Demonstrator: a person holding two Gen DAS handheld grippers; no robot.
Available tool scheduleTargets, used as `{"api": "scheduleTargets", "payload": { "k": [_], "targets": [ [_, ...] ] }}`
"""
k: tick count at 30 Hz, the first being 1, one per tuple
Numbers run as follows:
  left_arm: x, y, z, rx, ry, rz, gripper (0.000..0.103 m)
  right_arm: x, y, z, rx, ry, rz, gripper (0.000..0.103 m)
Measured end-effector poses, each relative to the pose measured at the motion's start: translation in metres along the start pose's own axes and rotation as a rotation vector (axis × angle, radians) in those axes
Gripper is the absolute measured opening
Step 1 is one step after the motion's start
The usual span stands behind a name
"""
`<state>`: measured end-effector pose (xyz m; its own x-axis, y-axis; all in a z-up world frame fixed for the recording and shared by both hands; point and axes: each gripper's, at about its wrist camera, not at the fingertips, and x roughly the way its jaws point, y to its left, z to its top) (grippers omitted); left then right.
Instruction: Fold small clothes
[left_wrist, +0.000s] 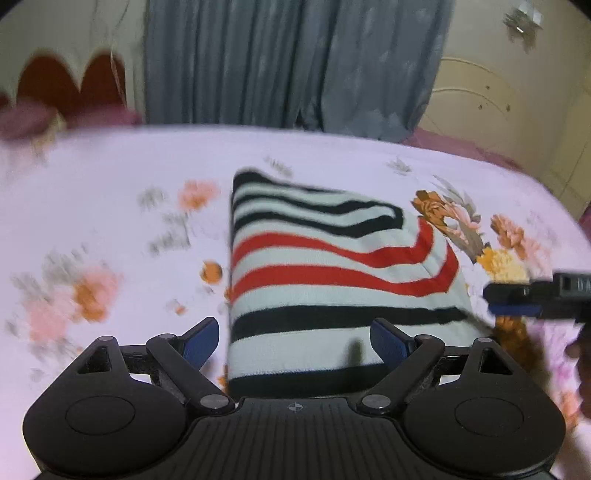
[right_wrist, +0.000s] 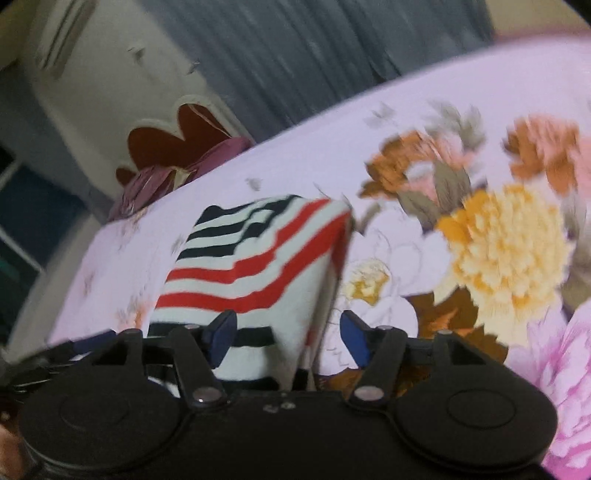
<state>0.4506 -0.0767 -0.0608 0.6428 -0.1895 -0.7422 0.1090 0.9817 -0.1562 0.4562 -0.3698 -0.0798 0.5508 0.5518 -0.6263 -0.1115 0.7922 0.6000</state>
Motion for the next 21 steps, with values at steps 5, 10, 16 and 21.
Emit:
{"api": "scheduleTargets", "payload": {
  "k": [5, 10, 16, 21],
  "targets": [
    [0.03, 0.025, -0.001, -0.132, 0.097, -0.117, 0.088, 0.029, -0.03, -0.002, 0.176, 0.095, 0.105, 0.068],
    [0.047, 0.034, -0.01, -0.192, 0.125, -0.18, 0.088, 0.05, -0.042, -0.006, 0.283, 0.115, 0.206, 0.069],
    [0.058, 0.027, -0.005, -0.184, 0.12, -0.159, 0.085, 0.067, -0.012, -0.002, 0.142, 0.13, 0.13, 0.047],
    [0.048, 0.011, 0.007, -0.044, 0.103, -0.112, 0.059, 0.066, 0.023, -0.007, -0.039, 0.101, -0.004, 0.035]
  ]
}}
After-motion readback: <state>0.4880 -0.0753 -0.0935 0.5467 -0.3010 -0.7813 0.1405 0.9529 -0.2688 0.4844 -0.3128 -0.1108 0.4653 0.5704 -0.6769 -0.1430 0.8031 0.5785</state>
